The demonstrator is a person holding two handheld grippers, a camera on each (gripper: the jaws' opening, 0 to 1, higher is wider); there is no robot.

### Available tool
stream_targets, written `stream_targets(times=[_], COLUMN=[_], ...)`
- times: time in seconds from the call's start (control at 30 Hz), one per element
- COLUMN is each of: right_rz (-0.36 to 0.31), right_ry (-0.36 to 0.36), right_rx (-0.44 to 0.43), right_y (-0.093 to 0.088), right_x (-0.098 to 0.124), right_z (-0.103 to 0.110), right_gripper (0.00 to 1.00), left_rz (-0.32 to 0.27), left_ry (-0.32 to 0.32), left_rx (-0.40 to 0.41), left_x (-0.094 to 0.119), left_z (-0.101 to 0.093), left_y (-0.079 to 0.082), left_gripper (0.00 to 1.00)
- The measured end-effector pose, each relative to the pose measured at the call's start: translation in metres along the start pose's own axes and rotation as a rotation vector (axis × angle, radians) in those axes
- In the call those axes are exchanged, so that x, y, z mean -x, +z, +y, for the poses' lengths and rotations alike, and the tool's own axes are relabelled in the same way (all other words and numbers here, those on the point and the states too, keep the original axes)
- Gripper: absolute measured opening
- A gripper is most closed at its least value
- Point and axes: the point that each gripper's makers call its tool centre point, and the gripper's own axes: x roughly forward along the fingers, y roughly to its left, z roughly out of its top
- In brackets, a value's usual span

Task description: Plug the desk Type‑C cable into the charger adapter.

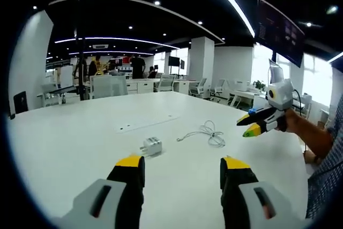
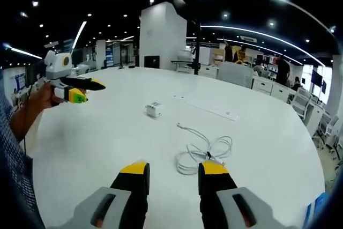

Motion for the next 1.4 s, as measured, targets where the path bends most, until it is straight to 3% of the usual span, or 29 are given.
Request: stream_targets(times=[0.17, 0.67, 0.87, 1.03, 1.23, 1.4], right_rz=[0.014, 0.009, 0.000, 0.009, 0.006, 0.009], right_ry=[0.000, 0.070, 0.109, 0.112, 0.106, 0.103], right_rx=[0.003, -0.005, -0.017, -0.018, -0.003, 0.023], right_y=[-0.004, 0.004, 0.004, 0.001, 0.003, 0.008], right_x=[-0.005, -0.010, -0.013, -0.016, -0.015, -0.014], right_z=[-0.010, -0.008, -0.007, -0.008, -0.012, -0.017], right_gripper=[0.38, 0.38, 0.37, 0.37, 0.37, 0.37], left_rz=[0.011, -0.003, -0.021, -0.008, -0.038, -0.014], left_ry=[-0.024, -0.073, -0.128, -0.136, -0.162, -0.162], left_rx=[0.001, -0.064, -0.081, -0.102, -0.086, -0.112], left_x=[-0.002, -0.010, -0.015, -0.021, -0.019, -0.023], left_z=[0.001, 0.005, 0.002, 0.009, 0.011, 0.019], left_y=[-0.003, 0.005, 0.007, 0.004, 0.013, 0.012], left_gripper=[0.57, 0.58, 0.58, 0.58, 0.58, 0.58])
